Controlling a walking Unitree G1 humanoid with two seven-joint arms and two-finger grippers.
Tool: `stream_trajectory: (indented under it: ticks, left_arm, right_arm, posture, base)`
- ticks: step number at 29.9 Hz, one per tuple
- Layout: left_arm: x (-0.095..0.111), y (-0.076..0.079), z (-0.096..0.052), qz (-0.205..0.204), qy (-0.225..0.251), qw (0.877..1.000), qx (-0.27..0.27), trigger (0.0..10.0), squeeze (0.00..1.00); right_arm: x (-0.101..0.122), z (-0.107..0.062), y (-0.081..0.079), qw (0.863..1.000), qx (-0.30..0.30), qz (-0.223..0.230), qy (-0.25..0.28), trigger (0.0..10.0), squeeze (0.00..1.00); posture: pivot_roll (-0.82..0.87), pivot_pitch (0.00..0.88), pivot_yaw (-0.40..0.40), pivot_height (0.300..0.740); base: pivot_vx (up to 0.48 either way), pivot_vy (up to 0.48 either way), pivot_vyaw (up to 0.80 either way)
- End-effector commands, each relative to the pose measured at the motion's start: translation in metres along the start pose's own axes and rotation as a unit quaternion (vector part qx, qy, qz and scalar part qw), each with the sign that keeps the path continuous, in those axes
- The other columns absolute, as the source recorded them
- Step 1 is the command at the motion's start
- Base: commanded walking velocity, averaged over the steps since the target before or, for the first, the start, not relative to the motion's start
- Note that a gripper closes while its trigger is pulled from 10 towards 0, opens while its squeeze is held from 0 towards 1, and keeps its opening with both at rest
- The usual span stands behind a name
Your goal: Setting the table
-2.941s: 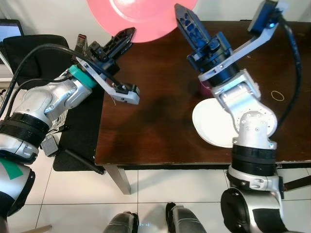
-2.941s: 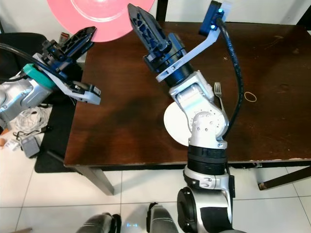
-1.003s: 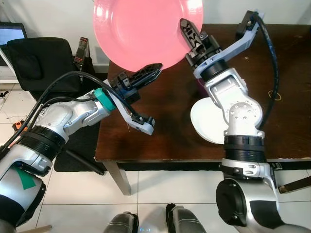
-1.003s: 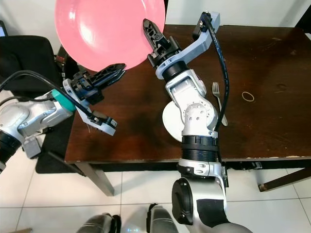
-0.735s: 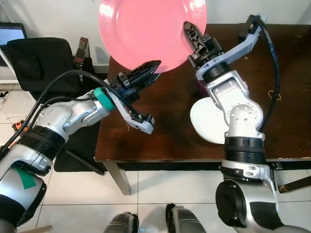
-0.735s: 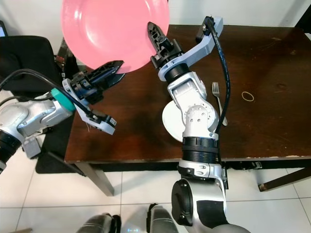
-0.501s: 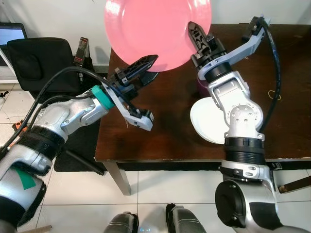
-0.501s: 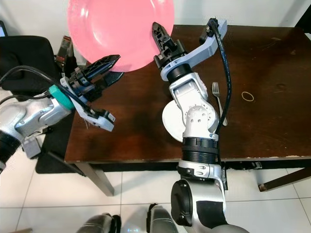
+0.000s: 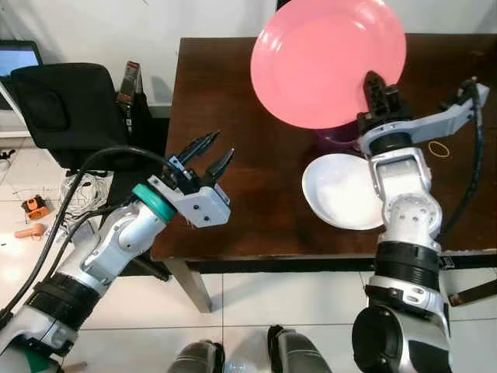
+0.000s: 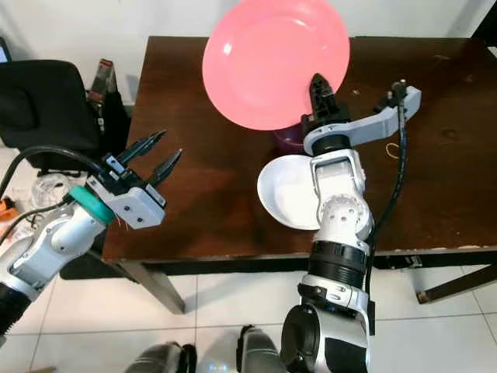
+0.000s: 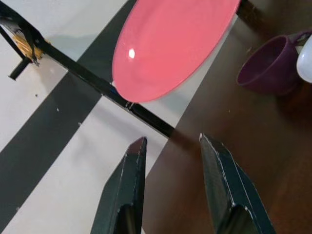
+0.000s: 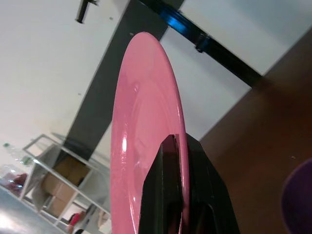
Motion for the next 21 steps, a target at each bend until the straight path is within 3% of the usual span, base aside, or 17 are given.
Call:
stream_trajectory:
  ticks: [1, 3, 4, 5, 6, 7, 8, 9, 10, 11, 15, 18, 21]
  left_arm:
    - [-0.016, 0.005, -0.012, -0.079, -0.077, 0.994, -0.006, 10.0, 0.00]
    - [-0.016, 0.005, -0.012, -0.079, -0.077, 0.994, -0.006, 10.0, 0.00]
    - [-0.034, 0.007, -0.016, -0.195, -0.168, 0.966, 0.011, 10.0, 0.00]
    - [-0.048, 0.008, -0.020, -0.324, -0.233, 0.916, 0.041, 10.0, 0.00]
    - [-0.048, 0.008, -0.020, -0.324, -0.233, 0.916, 0.041, 10.0, 0.00]
    - [-0.058, 0.010, -0.020, -0.435, -0.272, 0.854, 0.083, 10.0, 0.00]
    - [-0.058, 0.010, -0.020, -0.435, -0.272, 0.854, 0.083, 10.0, 0.00]
    - [-0.063, 0.009, -0.021, -0.494, -0.291, 0.811, 0.117, 10.0, 0.00]
    - [-0.063, 0.009, -0.021, -0.494, -0.291, 0.811, 0.117, 10.0, 0.00]
    - [-0.065, 0.010, -0.022, -0.512, -0.300, 0.795, 0.130, 10.0, 0.00]
    - [-0.059, 0.013, -0.020, -0.495, -0.294, 0.809, 0.119, 10.0, 0.00]
    - [-0.056, 0.013, -0.018, -0.488, -0.289, 0.817, 0.110, 10.0, 0.00]
    - [-0.055, 0.014, -0.016, -0.494, -0.289, 0.812, 0.113, 10.0, 0.00]
  right_arm:
    - [0.012, -0.007, -0.004, 1.000, 0.018, -0.007, 0.015, 10.0, 0.00]
    - [0.012, -0.007, -0.004, 1.000, 0.018, -0.007, 0.015, 10.0, 0.00]
    - [0.017, -0.013, -0.009, 0.999, 0.035, -0.019, 0.016, 10.0, 0.00]
    - [0.018, -0.020, -0.014, 0.998, 0.054, -0.035, 0.010, 10.0, 0.00]
    - [0.018, -0.020, -0.014, 0.998, 0.054, -0.035, 0.010, 10.0, 0.00]
    - [0.013, -0.031, -0.016, 0.996, 0.066, -0.062, -0.010, 10.0, 0.00]
    - [0.013, -0.031, -0.016, 0.996, 0.066, -0.062, -0.010, 10.0, 0.00]
    - [0.003, -0.044, -0.012, 0.993, 0.067, -0.090, -0.036, 10.0, 0.00]
    - [0.003, -0.044, -0.012, 0.993, 0.067, -0.090, -0.036, 10.0, 0.00]
    - [-0.007, -0.057, -0.007, 0.990, 0.060, -0.110, -0.059, 10.0, 0.00]
    - [-0.021, -0.084, 0.013, 0.982, 0.021, -0.162, -0.091, 10.0, 0.00]
    - [-0.018, -0.088, 0.019, 0.980, 0.003, -0.179, -0.081, 10.0, 0.00]
    - [-0.012, -0.090, 0.024, 0.977, -0.018, -0.201, -0.063, 10.0, 0.00]
  posture:
    - [0.05, 0.064, 0.070, 0.740]
    - [0.05, 0.064, 0.070, 0.740]
    - [0.05, 0.061, 0.067, 0.740]
    - [0.05, 0.060, 0.064, 0.740]
    - [0.05, 0.060, 0.064, 0.740]
    - [0.05, 0.053, 0.058, 0.740]
    - [0.05, 0.053, 0.058, 0.740]
    - [0.05, 0.052, 0.055, 0.740]
    - [0.05, 0.052, 0.055, 0.740]
    - [0.04, 0.050, 0.053, 0.740]
    - [0.02, 0.050, 0.054, 0.740]
    - [0.02, 0.049, 0.056, 0.740]
    - [0.01, 0.045, 0.059, 0.740]
  base:
    - [0.000, 0.000, 0.00]
    - [0.000, 0.000, 0.00]
    - [0.000, 0.000, 0.00]
    - [0.000, 0.000, 0.00]
    - [0.000, 0.000, 0.00]
    - [0.000, 0.000, 0.00]
    - [0.000, 0.000, 0.00]
    - [0.000, 0.000, 0.00]
    - [0.000, 0.000, 0.00]
    - [0.000, 0.000, 0.00]
    - [0.000, 0.000, 0.00]
    - [0.000, 0.000, 0.00]
    - [0.000, 0.000, 0.00]
Point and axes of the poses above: a point about 5 cm out from each wrist's last joint towards the gripper, its own z axis pointing out of the wrist towards the gripper, its own x axis along the axis of the wrist's last joint, y = z × x, the point moved 4 cm from there along z, pointing out of the wrist towards the gripper, and after that the axes turned 9 degrees about z, right-handed, at the moved point
